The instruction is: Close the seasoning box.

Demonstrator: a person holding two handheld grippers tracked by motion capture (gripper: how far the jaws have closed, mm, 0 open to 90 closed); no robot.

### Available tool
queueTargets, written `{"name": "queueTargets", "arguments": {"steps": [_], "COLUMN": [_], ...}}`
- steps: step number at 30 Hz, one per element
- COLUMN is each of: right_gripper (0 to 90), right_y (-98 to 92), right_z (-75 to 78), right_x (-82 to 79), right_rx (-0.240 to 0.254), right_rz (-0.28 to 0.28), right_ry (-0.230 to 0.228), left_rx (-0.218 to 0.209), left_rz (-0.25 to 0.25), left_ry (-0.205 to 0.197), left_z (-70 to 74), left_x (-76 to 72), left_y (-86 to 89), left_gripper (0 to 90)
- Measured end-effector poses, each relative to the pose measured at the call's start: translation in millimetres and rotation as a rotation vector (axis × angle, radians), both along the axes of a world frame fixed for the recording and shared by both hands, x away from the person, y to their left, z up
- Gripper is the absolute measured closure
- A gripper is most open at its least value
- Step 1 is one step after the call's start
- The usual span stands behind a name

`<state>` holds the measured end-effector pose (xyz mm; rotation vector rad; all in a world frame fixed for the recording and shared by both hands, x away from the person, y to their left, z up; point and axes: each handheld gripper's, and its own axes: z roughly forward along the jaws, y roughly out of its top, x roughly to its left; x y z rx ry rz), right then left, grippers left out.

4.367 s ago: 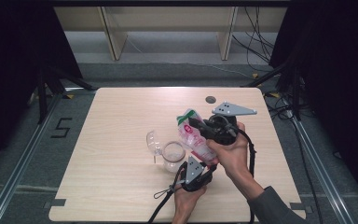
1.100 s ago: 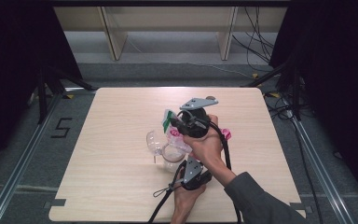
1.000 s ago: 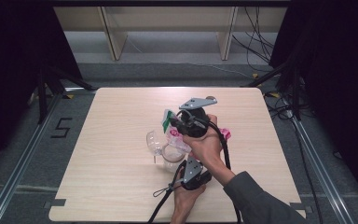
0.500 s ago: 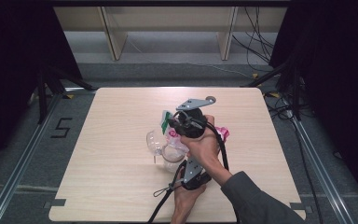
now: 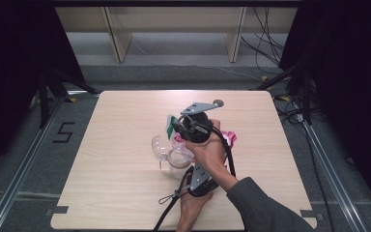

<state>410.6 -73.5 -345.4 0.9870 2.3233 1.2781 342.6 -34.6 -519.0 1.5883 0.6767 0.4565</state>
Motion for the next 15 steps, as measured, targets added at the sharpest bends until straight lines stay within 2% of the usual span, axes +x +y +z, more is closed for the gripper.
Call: {"name": "queueTargets", "arguments": {"steps": [9, 10, 11, 14, 15], "right_gripper": [90.0, 90.0, 90.0, 90.0, 90.0], "right_y": [3.0, 3.5, 5.0, 5.4, 7.0], "right_z": [-0.3, -0.3, -0.1, -1.1, -2.7], "right_x": [-2.1, -2.1, -3.6, -2.7, -2.4], "right_rx": [-0.007, -0.017, -0.012, -0.022, -0.008], "right_rz": [0.001, 0.005, 0.001, 0.007, -0.001], "right_ry": [-0.001, -0.007, 0.011, -0.007, -0.021], "left_rx": [0.019, 0.038, 0.035, 0.040, 0.039], "left_rz": [-0.003, -0.004, -0.005, -0.004, -0.004], "left_ry": [-0.036, -0.041, -0.040, -0.042, -0.039], "left_z": [-0.2, -0.1, -0.2, -0.3, 0.1], "left_x": [0.0, 0.2, 0.3, 0.7, 0.5], "left_y": [0.7, 1.6, 1.5, 2.5, 2.6], "left_gripper": [73.8, 73.9, 73.9, 73.9, 73.9]}}
